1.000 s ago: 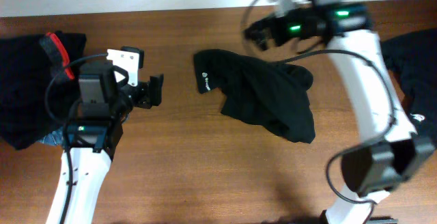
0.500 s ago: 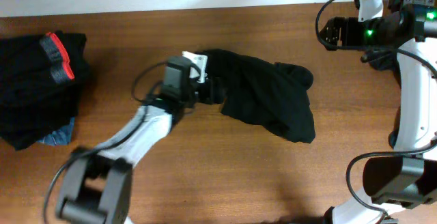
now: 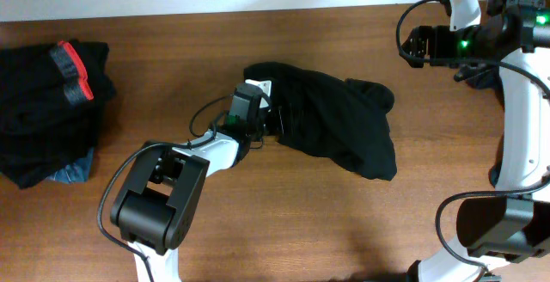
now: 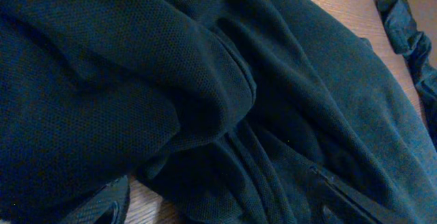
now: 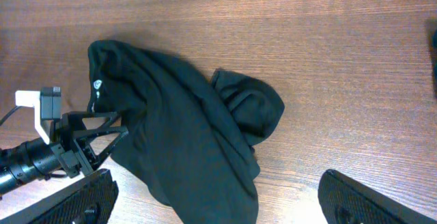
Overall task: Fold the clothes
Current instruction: 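Reach the left gripper to the shirt's left edge and grasp it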
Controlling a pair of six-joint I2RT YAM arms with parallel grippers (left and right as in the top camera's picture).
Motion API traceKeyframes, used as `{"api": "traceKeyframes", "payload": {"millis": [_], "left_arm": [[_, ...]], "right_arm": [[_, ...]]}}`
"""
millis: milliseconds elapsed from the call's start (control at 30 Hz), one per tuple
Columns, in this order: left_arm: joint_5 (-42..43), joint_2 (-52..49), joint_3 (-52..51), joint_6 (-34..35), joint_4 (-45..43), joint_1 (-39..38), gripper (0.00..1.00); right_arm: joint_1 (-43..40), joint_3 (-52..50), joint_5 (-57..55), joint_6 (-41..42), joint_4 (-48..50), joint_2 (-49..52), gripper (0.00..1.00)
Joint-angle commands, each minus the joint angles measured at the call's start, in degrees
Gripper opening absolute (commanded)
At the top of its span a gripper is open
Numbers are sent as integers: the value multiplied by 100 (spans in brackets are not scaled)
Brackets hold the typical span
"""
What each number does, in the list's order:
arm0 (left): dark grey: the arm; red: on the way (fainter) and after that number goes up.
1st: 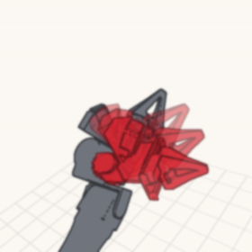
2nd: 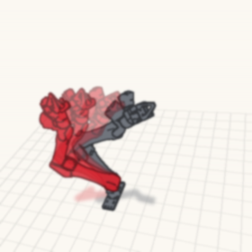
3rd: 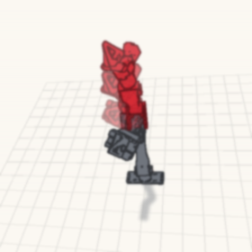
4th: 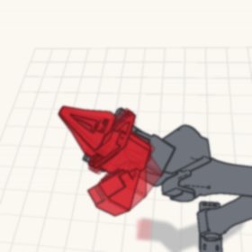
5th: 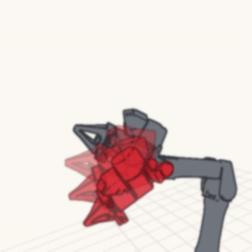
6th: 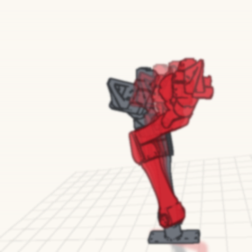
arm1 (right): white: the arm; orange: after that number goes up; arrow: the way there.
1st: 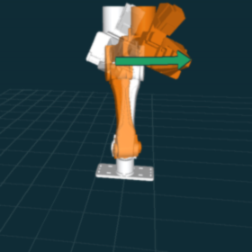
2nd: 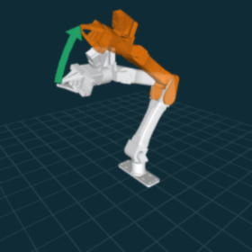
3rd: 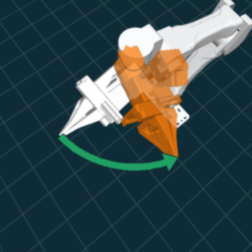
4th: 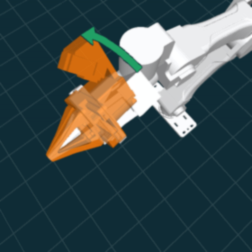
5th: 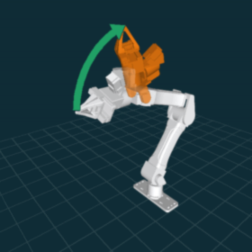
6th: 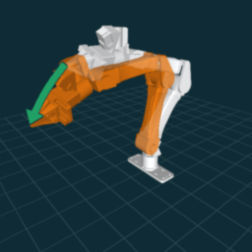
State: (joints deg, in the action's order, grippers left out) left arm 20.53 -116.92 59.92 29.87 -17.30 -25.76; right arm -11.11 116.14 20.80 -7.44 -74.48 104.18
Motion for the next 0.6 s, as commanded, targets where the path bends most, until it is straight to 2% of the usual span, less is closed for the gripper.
{"api": "traceKeyframes", "payload": {"millis": [0, 33, 67, 133, 333, 467, 500, 567], "left_arm": [[-195, -232, 57, 74, -33, -2, 82], [-195, -282, 57, 74, -94, -2, 78], [-188, -341, 57, 94, -262, -7, 61], [-188, -420, 68, 262, -463, -9, 44], [-186, -468, 125, 470, -756, -81, 25], [-98, -468, 155, 470, -758, -170, 22], [203, -468, 157, 470, -730, -173, 38], [396, -468, 157, 470, -605, -173, 42]], "right_arm": [[-17, 39, -31, 46, -28, -61, 99], [-17, 39, -31, 46, -37, -61, 99], [-17, 39, -31, 46, -48, -61, 99], [-17, 39, -28, 46, -61, -61, 100], [-17, 39, -28, 46, -66, -61, 100], [-17, 39, -31, 46, -66, -61, 100], [-17, 39, -31, 46, -76, -61, 100], [-17, 39, -31, 46, -74, -61, 99]]}}
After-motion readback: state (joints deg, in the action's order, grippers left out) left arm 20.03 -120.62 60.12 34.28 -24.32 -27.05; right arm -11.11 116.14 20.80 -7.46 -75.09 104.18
